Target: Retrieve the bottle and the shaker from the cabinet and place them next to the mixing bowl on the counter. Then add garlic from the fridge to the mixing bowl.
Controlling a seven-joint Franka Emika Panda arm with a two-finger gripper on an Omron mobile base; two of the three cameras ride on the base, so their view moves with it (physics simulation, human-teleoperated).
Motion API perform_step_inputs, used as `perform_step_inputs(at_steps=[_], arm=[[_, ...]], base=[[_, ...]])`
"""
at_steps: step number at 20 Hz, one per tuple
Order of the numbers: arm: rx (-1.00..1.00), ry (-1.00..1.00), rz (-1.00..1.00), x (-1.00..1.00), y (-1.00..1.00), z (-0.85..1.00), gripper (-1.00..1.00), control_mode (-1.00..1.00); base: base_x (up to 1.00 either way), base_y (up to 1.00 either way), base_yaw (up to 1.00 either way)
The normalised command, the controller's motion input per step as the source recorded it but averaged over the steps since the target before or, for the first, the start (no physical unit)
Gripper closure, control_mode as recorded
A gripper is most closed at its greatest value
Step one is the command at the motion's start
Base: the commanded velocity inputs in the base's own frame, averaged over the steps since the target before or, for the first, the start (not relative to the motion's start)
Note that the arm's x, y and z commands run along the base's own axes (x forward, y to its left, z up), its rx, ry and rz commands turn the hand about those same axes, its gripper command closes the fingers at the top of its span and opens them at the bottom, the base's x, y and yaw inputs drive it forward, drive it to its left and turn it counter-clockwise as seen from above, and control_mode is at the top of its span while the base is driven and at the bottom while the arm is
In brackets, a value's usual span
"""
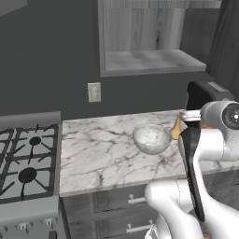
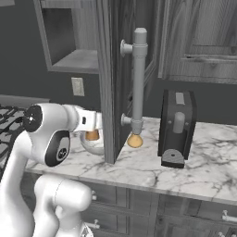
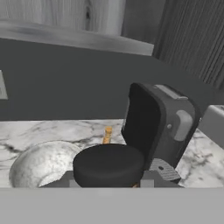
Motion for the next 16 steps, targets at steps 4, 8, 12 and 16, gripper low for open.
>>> perform_step_inputs(at_steps=[4,8,12,16], arm=[[0.00,0.00,0.09,0.00,-0.03,-0.69,1.00,-1.00],[0.00,0.00,0.05,0.00,0.00,-0.73,1.00,-1.00],[0.00,0.00,0.03,0.00,0.00,-0.74,1.00,-1.00],[0.00,-0.05,0.00,-0.28,-0.11,-0.59,1.00,-1.00]], base=[[0.00,0.00,0.00],[0.00,0.00,0.00],[0.00,0.00,0.00],[0.00,0.00,0.00]])
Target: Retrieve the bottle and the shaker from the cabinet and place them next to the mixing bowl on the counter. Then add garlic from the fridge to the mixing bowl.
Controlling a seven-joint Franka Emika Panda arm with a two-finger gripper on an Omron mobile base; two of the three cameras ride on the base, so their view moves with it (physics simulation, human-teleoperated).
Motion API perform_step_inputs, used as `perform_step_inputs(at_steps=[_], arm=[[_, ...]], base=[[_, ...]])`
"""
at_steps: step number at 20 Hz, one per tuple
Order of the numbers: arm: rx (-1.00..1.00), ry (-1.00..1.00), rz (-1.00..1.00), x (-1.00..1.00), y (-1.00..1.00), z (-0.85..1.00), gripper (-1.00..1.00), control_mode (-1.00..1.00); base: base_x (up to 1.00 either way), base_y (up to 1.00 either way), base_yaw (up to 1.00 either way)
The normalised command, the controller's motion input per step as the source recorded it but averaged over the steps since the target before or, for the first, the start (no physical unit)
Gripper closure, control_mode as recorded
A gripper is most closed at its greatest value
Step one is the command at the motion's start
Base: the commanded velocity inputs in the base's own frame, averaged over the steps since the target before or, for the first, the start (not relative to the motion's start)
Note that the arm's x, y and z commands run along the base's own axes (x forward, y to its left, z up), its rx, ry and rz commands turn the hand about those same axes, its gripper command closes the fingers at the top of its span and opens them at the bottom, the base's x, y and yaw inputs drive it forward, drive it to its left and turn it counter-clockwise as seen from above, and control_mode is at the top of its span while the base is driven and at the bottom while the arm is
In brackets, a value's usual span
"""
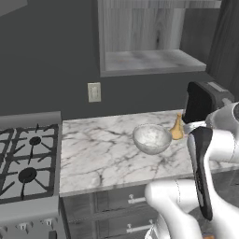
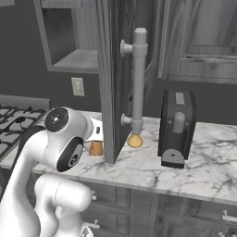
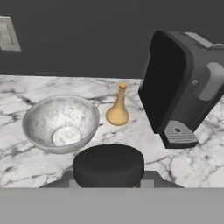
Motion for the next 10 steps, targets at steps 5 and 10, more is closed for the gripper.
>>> perform_step_inputs(at_steps=[5,10], arm=[[0.00,-0.12,0.00,-0.53,-0.10,-0.58,1.00,-1.00],[0.00,-0.15,0.00,-0.64,-0.07,-0.53,1.00,-1.00]], base=[[0.00,0.00,0.00],[0.00,0.00,0.00]])
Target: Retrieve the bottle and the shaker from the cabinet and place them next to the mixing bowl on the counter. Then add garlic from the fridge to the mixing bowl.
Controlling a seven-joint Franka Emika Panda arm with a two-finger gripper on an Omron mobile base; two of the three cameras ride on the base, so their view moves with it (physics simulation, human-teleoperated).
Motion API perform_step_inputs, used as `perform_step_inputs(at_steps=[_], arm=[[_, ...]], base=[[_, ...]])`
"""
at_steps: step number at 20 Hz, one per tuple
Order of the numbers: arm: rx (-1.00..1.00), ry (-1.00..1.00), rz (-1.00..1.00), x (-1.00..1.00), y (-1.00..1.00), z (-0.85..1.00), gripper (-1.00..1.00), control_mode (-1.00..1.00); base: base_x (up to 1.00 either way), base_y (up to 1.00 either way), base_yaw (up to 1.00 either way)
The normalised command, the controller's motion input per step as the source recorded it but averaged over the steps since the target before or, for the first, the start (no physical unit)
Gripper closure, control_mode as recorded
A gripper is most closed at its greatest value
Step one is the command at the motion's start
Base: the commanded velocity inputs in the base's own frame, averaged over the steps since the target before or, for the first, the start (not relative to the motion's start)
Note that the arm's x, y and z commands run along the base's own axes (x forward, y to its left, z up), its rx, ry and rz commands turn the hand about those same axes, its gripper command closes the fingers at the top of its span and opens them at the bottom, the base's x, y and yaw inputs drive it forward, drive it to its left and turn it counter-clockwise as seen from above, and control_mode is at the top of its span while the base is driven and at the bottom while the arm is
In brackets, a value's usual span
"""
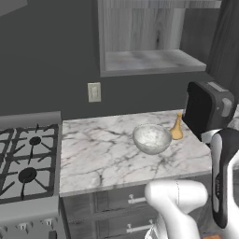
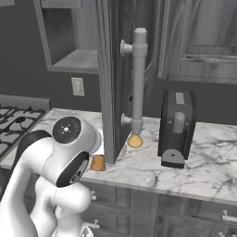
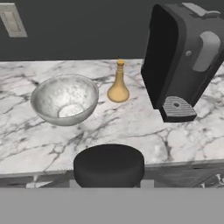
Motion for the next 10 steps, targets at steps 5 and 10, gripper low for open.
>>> perform_step_inputs(at_steps=[5,10], arm=[[0.00,-0.20,0.00,-0.79,0.00,-0.57,1.00,-1.00],[0.00,-0.22,0.00,-0.84,0.00,-0.63,1.00,-1.00]], base=[[0.00,0.00,0.00],[0.00,0.00,0.00]])
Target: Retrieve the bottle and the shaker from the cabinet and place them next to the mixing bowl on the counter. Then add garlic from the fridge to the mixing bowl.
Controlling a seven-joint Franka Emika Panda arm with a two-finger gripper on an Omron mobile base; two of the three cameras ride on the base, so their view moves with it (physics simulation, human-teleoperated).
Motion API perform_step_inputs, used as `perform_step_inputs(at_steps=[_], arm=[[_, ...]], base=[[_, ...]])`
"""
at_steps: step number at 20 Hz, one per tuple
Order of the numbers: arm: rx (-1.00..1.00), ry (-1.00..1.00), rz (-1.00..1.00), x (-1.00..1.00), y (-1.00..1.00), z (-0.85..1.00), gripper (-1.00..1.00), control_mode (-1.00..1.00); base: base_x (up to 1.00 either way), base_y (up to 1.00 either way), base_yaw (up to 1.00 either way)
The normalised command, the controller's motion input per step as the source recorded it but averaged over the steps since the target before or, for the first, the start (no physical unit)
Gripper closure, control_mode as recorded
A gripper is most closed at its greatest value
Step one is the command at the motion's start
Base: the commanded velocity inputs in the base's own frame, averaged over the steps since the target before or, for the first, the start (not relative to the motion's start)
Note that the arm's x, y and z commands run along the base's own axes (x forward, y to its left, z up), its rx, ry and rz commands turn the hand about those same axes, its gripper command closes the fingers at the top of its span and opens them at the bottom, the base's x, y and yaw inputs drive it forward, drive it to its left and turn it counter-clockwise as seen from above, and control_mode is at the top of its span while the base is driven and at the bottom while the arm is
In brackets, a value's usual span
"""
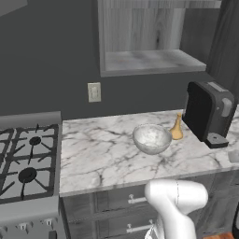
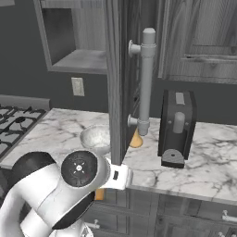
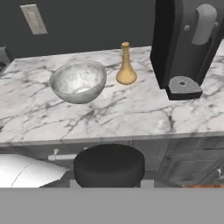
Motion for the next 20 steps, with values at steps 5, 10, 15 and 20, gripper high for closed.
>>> perform_step_inputs(at_steps=[5,10,15,20], arm=[[0.00,-0.30,0.00,-1.00,0.09,-0.58,1.00,-1.00],[0.00,-0.27,0.02,-0.37,0.00,-0.65,1.00,-1.00],[0.00,-0.39,0.11,0.06,-0.12,-0.57,1.00,-1.00],[0.03,-0.40,0.15,0.38,-0.18,-0.32,1.00,-1.00]], base=[[0.00,0.00,0.00],[0.00,0.00,0.00],[0.00,0.00,0.00],[0.00,0.00,0.00]])
